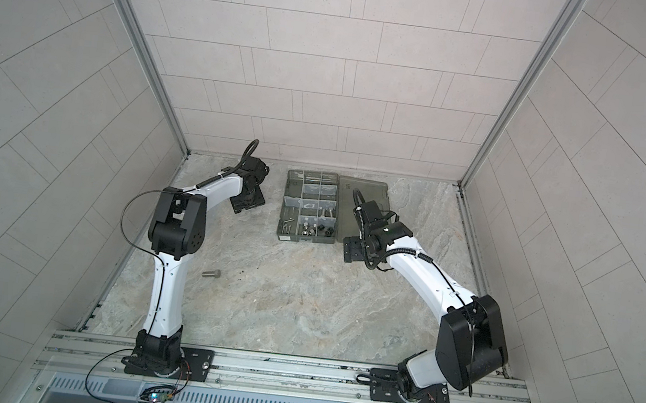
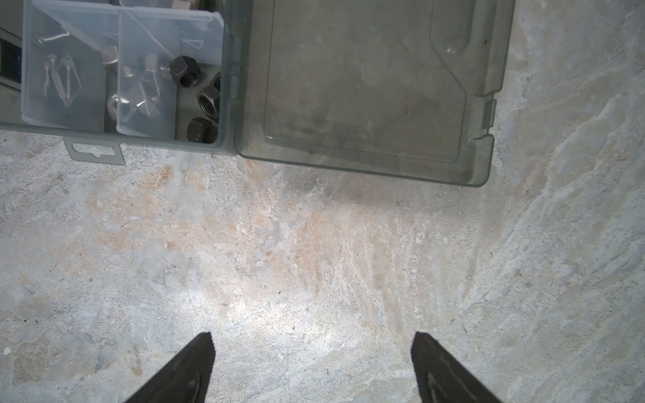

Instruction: Sort the screws and nuts into containers

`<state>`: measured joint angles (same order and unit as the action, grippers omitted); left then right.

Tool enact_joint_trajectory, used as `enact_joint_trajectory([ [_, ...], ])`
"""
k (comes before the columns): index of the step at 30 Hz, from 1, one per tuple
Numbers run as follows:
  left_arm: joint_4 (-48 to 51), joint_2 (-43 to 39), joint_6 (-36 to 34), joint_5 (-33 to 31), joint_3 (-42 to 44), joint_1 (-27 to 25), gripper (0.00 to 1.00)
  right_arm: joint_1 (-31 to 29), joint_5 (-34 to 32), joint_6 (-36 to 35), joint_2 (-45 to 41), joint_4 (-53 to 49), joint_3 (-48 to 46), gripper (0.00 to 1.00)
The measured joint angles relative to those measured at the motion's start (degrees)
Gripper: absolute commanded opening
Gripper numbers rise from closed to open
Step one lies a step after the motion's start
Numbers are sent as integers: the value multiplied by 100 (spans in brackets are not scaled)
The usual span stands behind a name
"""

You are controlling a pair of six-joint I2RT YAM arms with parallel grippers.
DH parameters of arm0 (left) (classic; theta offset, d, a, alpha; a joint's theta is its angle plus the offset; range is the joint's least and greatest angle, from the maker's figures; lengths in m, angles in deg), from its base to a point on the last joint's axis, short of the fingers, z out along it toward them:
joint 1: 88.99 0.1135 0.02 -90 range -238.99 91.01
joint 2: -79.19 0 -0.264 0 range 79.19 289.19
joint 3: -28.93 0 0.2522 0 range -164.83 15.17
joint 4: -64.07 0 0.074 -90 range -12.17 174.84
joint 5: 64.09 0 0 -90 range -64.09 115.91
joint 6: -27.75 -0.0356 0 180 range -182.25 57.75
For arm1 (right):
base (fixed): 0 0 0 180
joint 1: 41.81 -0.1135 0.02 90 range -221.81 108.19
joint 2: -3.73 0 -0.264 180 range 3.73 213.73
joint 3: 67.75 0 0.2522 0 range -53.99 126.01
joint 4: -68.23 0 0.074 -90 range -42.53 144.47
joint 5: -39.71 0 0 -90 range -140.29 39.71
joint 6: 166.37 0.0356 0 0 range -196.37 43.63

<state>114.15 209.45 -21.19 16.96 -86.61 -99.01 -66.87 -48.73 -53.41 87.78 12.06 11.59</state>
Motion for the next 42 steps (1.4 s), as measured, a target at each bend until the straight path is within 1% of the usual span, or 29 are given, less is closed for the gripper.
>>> enact_joint_trajectory([
  [4, -9, 4, -22, 42, 0, 4, 35, 11, 81, 0, 72, -4, 42, 90],
  [5, -11, 4, -22, 52, 2, 9, 33, 11, 101, -2, 87, -4, 55, 90],
  [7, -17, 4, -57, 79, 11, 15, 32, 11, 140, -2, 118, -17, 85, 90],
  [8, -28, 4, -57, 79, 20, 15, 24, 11, 166, -2, 142, -28, 109, 90],
  [9, -42, 4, -50, 74, 35, 15, 19, 11, 197, -2, 162, -28, 133, 90],
  [11, -66, -4, -109, 76, 68, 15, 18, 11, 240, -2, 184, -31, 170, 90],
  [13, -101, -22, -138, 79, 109, 26, 15, 11, 271, -2, 184, -37, 188, 89],
  [16, -160, -59, -197, 114, 173, 26, 14, 11, 306, -2, 184, -46, 201, 89],
  [17, -190, -76, -212, 138, 203, 26, 11, 11, 315, -2, 184, -50, 201, 89],
  [25, -133, -184, -555, 186, 323, -17, 11, 11, 315, -2, 177, -70, 201, 89],
  [34, 212, -621, -839, 321, 634, -203, 11, 11, 310, 2, -2, -81, 146, 89],
  [38, 321, -922, -920, 337, 592, -367, 11, 11, 306, 17, -144, -105, 118, 89],
  [42, 433, -1073, -960, 446, 264, -688, 12, 11, 264, 22, -280, -122, -4, 89],
])
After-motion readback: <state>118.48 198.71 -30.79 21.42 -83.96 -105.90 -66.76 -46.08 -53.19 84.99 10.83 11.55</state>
